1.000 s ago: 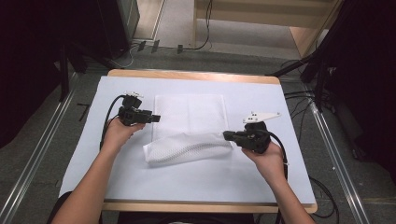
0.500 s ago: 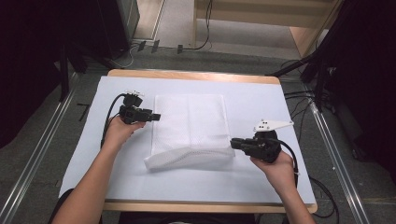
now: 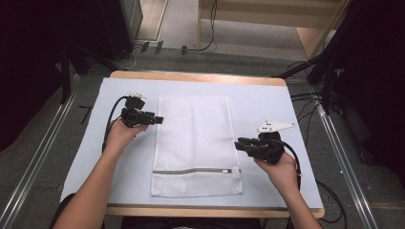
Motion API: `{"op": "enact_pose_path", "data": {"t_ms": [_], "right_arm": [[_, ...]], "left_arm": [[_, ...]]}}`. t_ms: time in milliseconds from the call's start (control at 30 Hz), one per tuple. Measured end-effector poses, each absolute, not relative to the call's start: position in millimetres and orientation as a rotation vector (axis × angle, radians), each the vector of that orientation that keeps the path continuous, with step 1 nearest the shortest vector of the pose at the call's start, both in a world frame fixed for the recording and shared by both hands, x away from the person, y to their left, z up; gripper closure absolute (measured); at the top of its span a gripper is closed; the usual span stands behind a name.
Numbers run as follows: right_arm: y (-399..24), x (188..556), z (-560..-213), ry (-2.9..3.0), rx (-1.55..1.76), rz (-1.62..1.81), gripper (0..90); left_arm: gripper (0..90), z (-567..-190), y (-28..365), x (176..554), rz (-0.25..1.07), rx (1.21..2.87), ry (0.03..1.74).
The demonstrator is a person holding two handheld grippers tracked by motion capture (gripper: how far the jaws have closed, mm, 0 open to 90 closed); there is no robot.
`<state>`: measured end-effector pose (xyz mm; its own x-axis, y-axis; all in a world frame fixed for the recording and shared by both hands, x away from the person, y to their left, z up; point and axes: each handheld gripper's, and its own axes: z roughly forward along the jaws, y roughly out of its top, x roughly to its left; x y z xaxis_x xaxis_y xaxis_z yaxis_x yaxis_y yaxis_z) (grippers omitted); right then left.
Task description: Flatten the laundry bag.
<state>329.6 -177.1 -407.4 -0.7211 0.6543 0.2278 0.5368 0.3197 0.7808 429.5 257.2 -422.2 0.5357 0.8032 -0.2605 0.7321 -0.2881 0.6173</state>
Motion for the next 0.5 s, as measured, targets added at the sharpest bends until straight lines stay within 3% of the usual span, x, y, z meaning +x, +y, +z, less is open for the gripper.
{"op": "enact_pose_path", "data": {"t_ms": [500], "right_arm": [[-157.0,368.2,-438.8,2.464,1.127,1.233,66.4]], "left_arm": [[47.9,-430.1,257.2,391.6,0.155,2.104,1.252]]}}
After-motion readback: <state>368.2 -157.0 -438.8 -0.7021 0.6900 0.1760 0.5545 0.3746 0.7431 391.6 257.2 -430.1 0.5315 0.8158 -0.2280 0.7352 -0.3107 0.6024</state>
